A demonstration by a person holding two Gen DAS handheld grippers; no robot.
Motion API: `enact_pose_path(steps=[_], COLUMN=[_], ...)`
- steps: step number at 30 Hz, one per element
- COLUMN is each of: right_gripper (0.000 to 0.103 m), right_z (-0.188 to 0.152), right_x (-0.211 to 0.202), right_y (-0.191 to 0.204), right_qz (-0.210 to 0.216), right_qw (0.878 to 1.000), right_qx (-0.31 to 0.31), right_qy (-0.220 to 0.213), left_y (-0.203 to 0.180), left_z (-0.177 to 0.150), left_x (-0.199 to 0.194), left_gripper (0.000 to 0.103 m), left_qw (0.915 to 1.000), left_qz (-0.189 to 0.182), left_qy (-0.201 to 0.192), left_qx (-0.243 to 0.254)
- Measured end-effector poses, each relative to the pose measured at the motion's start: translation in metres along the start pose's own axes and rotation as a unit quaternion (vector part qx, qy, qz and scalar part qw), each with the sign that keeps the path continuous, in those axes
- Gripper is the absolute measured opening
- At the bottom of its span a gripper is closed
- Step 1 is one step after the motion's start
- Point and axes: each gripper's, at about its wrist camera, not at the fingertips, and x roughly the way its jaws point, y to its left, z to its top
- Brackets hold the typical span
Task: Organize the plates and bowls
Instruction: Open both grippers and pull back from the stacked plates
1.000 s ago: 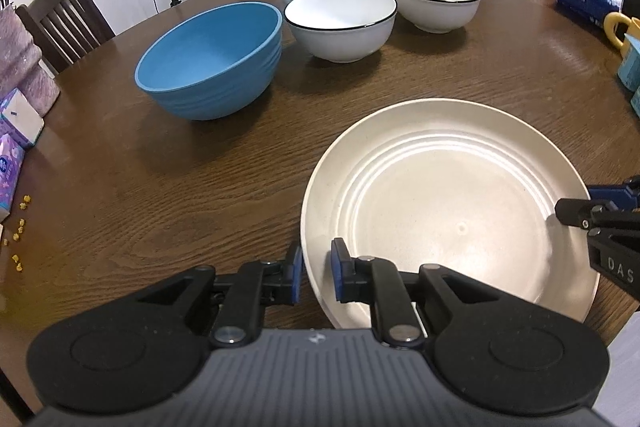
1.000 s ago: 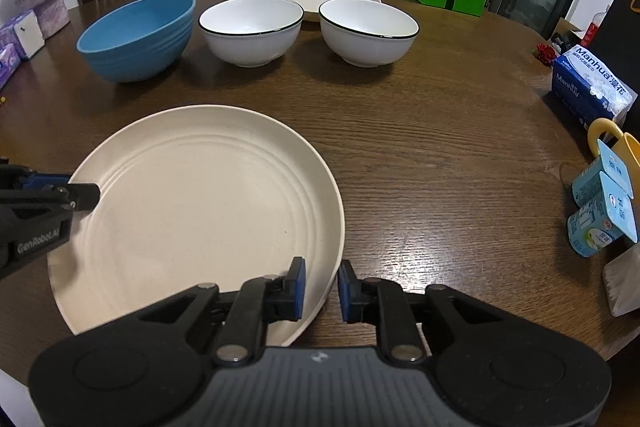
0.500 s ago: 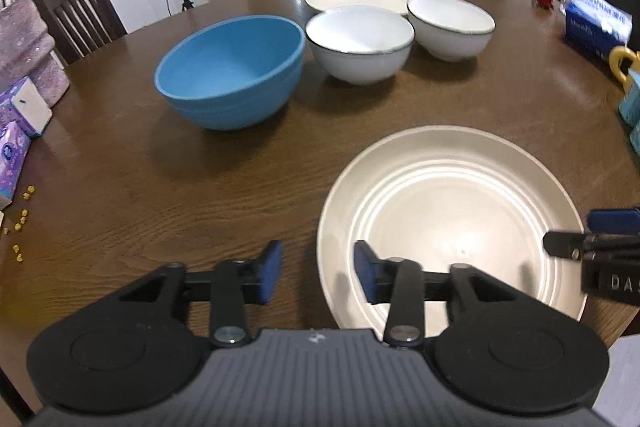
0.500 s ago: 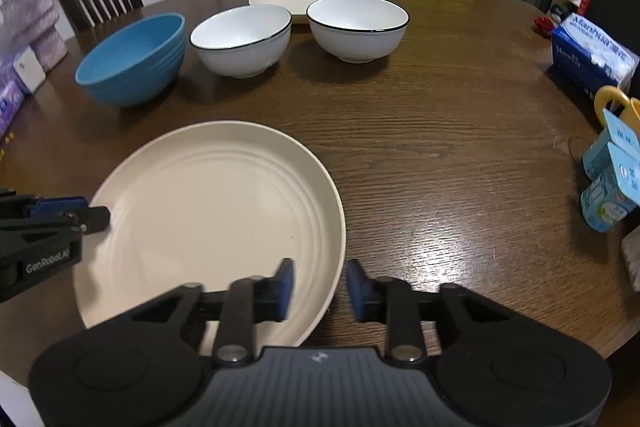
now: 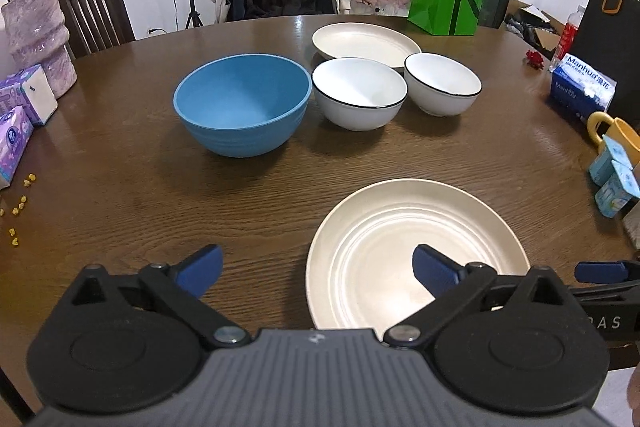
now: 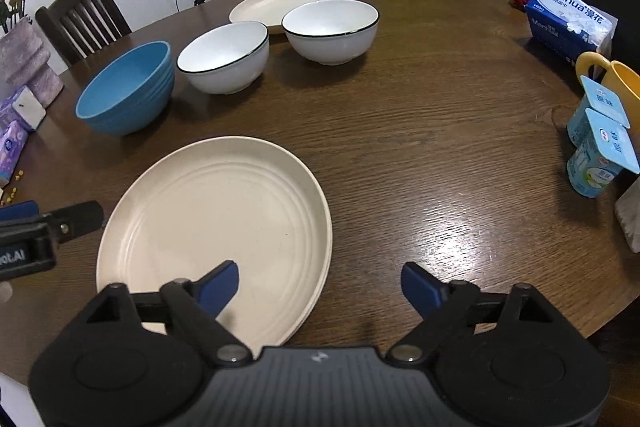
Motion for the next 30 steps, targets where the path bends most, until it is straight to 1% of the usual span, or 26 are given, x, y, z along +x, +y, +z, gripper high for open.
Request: enact_pose_path(steps=[2, 4, 5, 16, 24, 30], right_gripper=[0.091, 0.097, 0.103, 0.103, 0.103, 0.103], right_z=[0.000, 0.000, 0.000, -0.001, -0.001, -0.002], right_x=[-0.004, -0.009, -0.012, -0.049, -0.073, -0.083], right_y=[0.000, 0.000, -0.001, -0.003, -0.004, -0.007], right_qz=[0.003, 0.005, 0.006, 0.019, 0.021, 0.011], right_qw=[1.000, 1.000, 1.000, 0.999, 0.999, 0.998], right_qx=[0.001, 0.002, 0.003, 0.009, 0.001, -0.005], right_qy=[-0.001, -0.004, -0.007, -0.033, -0.051, -0.056], left_y=[-0.001, -0.002, -0.003, -0.005, -0.009, -0.014], left_z=[0.000, 0.001, 0.001, 0.003, 0.006, 0.006], left_x=[-0.005, -0.010, -0.013, -0.045, -0.068, -0.078], left_gripper=[0.103, 0.103, 0.103, 0.103, 0.103, 0.103], left_qw=[1.0000, 1.0000, 1.0000, 0.9994, 0.9984, 0.9979], left_qz=[-0.002, -0.004, -0.005, -0.018, -0.025, -0.032], left_qy=[-0.002, -0.005, -0.008, -0.029, -0.048, -0.053], left_qx=[-0.001, -0.001, -0.001, -0.012, -0.015, -0.021])
